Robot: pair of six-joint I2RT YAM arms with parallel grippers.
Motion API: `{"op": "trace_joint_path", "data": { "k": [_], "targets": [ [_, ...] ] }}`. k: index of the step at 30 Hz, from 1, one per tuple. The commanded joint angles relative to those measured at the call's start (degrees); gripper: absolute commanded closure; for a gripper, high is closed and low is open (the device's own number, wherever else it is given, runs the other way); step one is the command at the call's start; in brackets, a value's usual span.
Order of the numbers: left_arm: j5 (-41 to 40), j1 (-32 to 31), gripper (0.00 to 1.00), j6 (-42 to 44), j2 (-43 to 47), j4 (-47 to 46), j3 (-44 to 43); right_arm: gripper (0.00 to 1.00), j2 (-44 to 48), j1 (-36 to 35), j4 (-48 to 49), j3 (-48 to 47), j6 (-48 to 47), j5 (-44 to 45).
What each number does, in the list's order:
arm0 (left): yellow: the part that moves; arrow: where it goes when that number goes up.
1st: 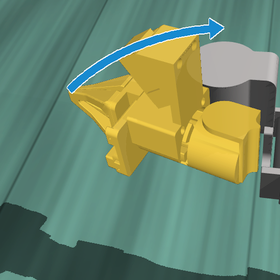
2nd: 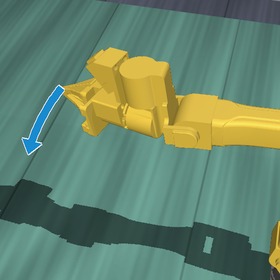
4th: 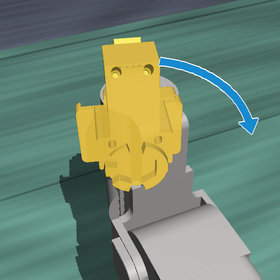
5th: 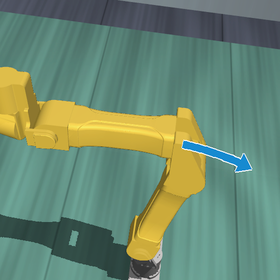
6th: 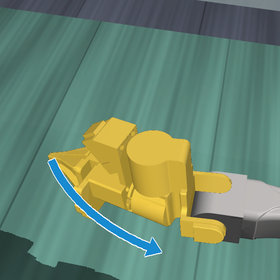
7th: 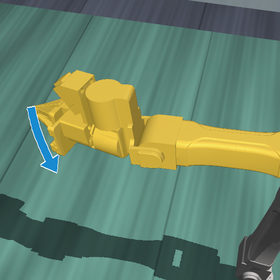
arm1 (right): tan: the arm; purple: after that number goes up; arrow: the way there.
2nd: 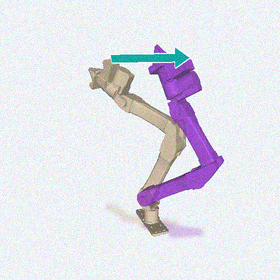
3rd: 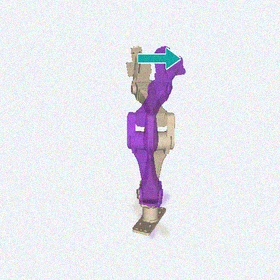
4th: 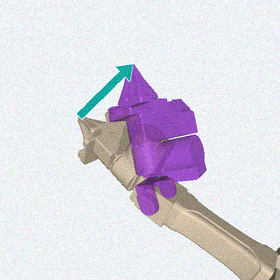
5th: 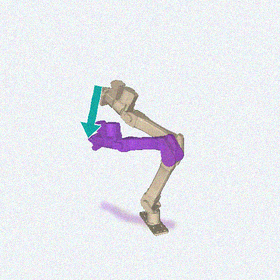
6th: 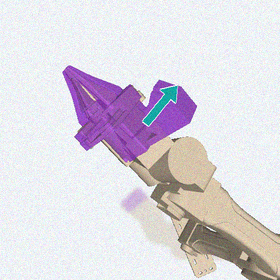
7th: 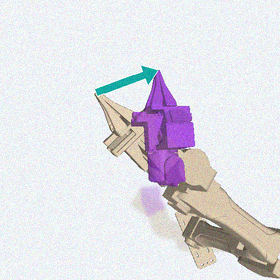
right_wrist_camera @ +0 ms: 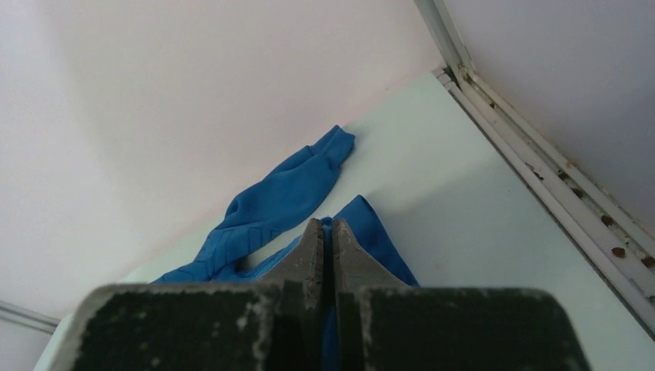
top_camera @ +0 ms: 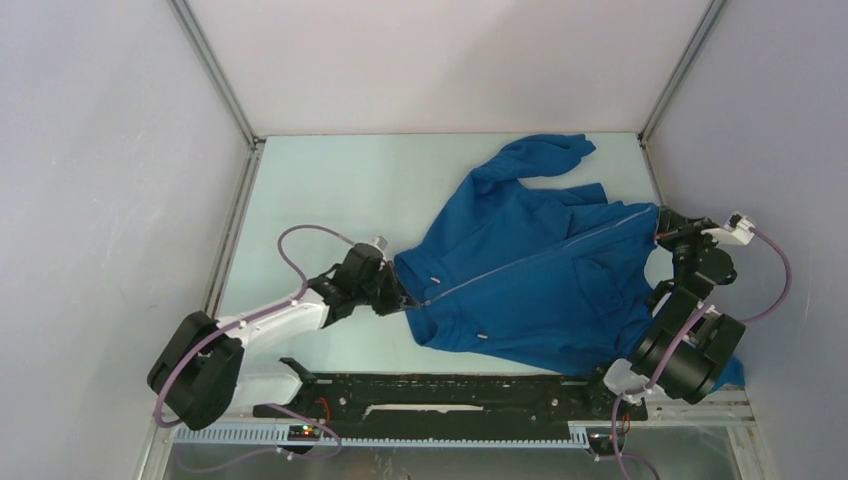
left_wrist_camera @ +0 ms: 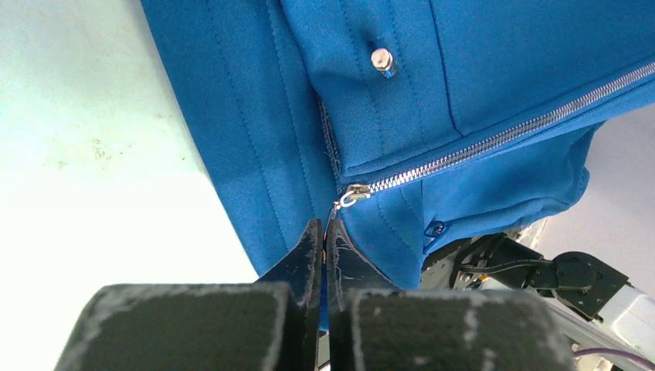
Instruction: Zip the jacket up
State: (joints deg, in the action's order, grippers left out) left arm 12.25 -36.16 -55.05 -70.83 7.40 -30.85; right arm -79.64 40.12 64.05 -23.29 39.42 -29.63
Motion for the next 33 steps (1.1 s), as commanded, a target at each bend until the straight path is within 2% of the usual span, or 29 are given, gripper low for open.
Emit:
{"op": "trace_joint_path", "data": {
  "k": [1, 4, 5, 6, 7, 8, 9, 10, 11, 13, 15, 17, 21, 24, 27, 30, 33],
  "targets": [
    [-2.2, 1.1, 1.0, 4.3, 1.9, 6.5, 4.5, 1.0, 0.1, 2.2, 8.0, -3.7, -1.3, 5.7],
    [-4.9, 1.1, 1.0, 7.1, 2.1, 8.1, 2.6, 1.0, 2.3, 0.1, 1.4, -4.9, -4.0, 6.2],
    [-6.8, 1.1, 0.98, 8.6, 1.8, 10.6, 0.4, 0.92, 4.1, -0.8, -7.1, -6.4, -5.0, 8.3],
    [-8.1, 1.1, 0.85, 9.7, 1.6, 13.4, -1.4, 1.0, 6.0, -1.5, -16.6, -8.2, -5.5, 11.4],
    [-9.2, 1.0, 0.7, 10.6, 1.6, 15.1, -3.2, 1.0, 8.2, -2.4, -25.7, -9.8, -5.4, 16.0],
    [-9.7, 1.0, 0.54, 11.2, 2.1, 16.2, -4.3, 0.64, 10.2, -3.2, -33.7, -11.2, -5.9, 19.6],
    [-9.7, 1.0, 0.38, 11.3, 2.8, 16.4, -4.7, 0.11, 11.7, -4.0, -41.3, -13.6, -6.4, 21.3],
    [-9.9, 1.0, 0.22, 11.4, 3.9, 16.4, -4.9, 0.02, 12.8, -4.8, -50.2, -15.6, -6.6, 23.1],
    [-10.2, 1.0, 0.1, 11.1, 5.1, 16.6, -5.0, 0.01, 13.7, -5.5, -57.1, -17.3, -6.6, 24.8],
    [-10.5, 1.0, 0.01, 11.0, 7.9, 17.0, -5.3, 0.0, 15.7, -6.9, -67.6, -19.1, -7.5, 26.2],
    [-11.5, 0.9, 0.0, 11.5, 11.2, 18.7, -6.4, 0.0, 17.2, -8.5, -76.1, -20.9, -9.0, 27.3],
    [-14.8, 0.8, 0.0, 12.9, 15.7, 21.1, -8.0, 0.0, 19.9, -11.4, -85.6, -23.7, -9.1, 36.9],
    [-19.0, 0.8, 0.0, 18.2, 26.8, 24.2, -14.2, 0.0, 25.3, -22.2, -101.3, -29.9, -14.1, 44.6],
    [-17.8, 0.8, 0.0, 23.8, 33.1, 24.7, -23.2, 0.0, 32.7, -34.9, -105.8, -32.4, -17.7, 40.0],
    [-16.2, 0.8, 0.0, 27.5, 37.0, 23.9, -32.0, 0.0, 41.7, -43.2, -107.2, -36.8, -17.4, 28.6],
    [-14.7, 0.8, 0.0, 29.8, 40.3, 21.7, -39.1, 0.0, 51.1, -46.2, -103.3, -40.9, -14.0, 20.4],
    [-14.2, 0.8, 0.0, 31.4, 42.8, 20.6, -45.0, 0.0, 56.7, -46.3, -101.0, -48.3, -10.2, 18.9]
  ]
}}
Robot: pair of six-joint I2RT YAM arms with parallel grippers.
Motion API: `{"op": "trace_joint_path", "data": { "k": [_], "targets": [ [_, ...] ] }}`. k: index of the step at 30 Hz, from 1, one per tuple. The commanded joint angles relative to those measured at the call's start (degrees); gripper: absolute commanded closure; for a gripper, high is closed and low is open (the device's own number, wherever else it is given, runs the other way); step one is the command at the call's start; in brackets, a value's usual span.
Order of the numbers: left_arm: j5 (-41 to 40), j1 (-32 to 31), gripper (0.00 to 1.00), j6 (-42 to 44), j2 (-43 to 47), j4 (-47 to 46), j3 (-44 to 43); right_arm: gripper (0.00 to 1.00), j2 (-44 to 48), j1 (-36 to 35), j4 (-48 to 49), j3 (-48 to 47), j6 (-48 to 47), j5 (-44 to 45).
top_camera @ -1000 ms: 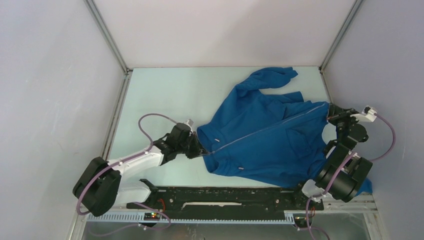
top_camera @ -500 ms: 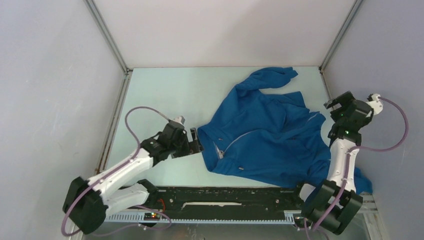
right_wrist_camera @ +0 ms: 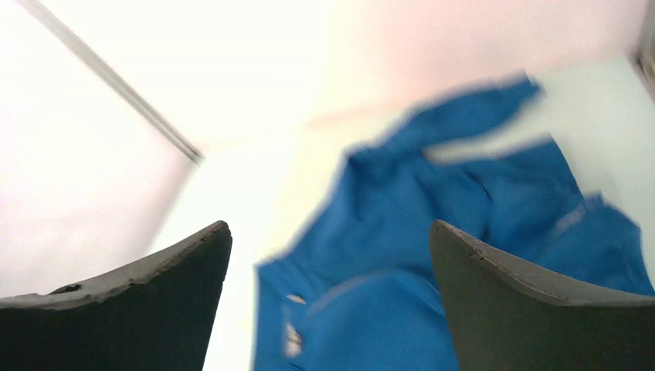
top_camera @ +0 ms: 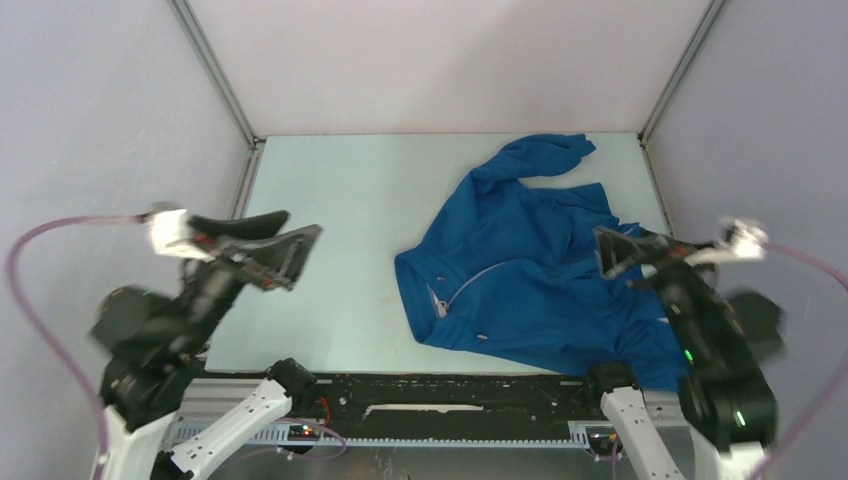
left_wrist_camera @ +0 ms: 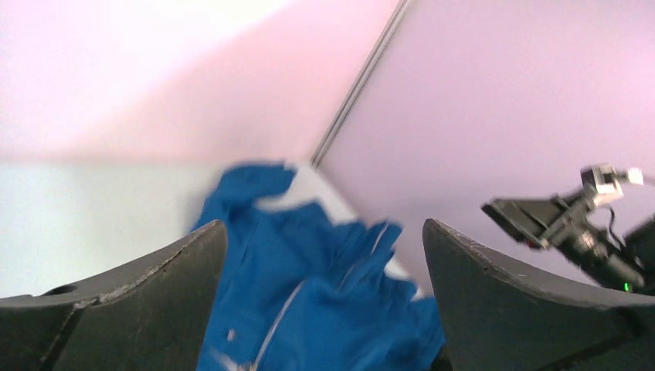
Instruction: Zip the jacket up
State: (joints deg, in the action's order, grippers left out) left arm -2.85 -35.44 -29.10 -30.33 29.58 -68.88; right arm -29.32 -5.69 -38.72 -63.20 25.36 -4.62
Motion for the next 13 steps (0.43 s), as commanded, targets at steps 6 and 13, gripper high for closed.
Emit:
{"op": "trace_joint_path", "data": {
  "k": [6, 13],
  "targets": [
    [-2.8, 0.1, 0.0, 8.5, 8.9, -6.9, -12.5, 0.0, 8.2, -0.4, -2.5, -25.9, 6.6, 3.4],
    [-7.7, 0.1, 0.0, 10.6, 12.0, -9.7, -15.5, 0.01, 8.2, 1.4, -3.5, -34.1, 2.9, 7.0]
  ]
}}
